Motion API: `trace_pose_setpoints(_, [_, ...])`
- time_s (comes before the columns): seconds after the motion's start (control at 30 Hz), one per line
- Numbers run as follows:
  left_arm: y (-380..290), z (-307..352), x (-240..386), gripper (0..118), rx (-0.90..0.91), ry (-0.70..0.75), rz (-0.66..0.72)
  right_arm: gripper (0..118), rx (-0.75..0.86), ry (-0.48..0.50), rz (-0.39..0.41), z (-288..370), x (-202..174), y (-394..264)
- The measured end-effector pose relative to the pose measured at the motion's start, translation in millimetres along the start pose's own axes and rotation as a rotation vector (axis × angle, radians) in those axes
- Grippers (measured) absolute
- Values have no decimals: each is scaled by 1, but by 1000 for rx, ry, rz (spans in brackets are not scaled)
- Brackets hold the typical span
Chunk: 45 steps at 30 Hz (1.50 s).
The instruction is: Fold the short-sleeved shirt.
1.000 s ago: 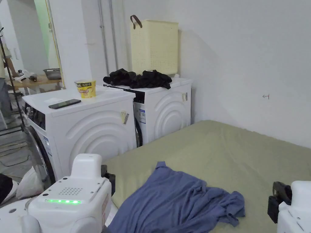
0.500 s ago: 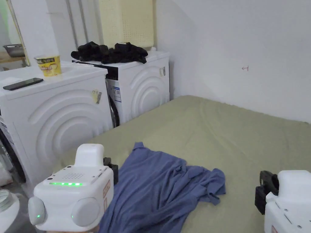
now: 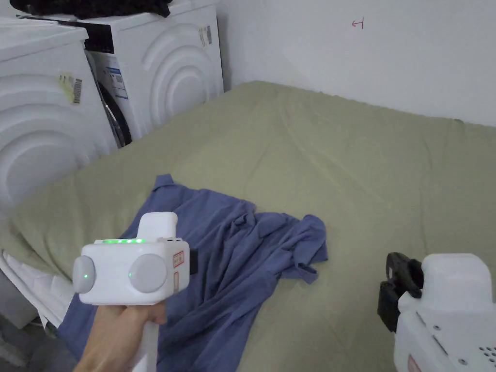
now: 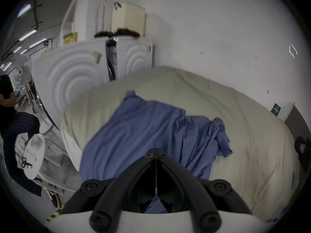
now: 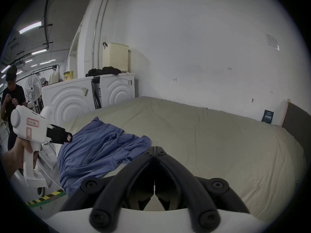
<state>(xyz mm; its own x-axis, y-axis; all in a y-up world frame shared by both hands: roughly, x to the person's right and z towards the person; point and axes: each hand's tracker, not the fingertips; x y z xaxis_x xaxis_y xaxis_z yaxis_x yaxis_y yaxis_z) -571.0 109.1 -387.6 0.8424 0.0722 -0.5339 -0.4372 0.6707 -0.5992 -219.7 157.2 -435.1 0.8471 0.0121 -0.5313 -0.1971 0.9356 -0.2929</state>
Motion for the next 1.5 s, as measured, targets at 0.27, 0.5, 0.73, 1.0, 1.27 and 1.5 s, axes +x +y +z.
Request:
trace_pose_setpoints(0.27, [6, -72, -3, 115, -274, -61, 21, 0, -37, -3, -10, 3, 8, -16])
trace_pose_setpoints(0.5, [-7, -98, 12, 115, -347, -4, -94, 0, -71, -12, -37, 12, 20, -25])
trace_pose_setpoints(0.73, [11, -66, 17, 0, -251, 15, -73, 0, -77, -35, -70, 42, 41, -26])
trace_pose_setpoints(1.0, [36, -13, 59, 0, -177, -15, -130, 0, -55, -172, -111, 118, 99, -30])
trace_pose_setpoints(1.27, [71, 42, 180, 0, -63, -187, -265, 0, -37, -384, -156, 204, 161, -46])
trace_pose_setpoints(1.5, [61, 103, 361, 0, -19, -446, -407, 0, -20, -525, -221, 262, 207, -55])
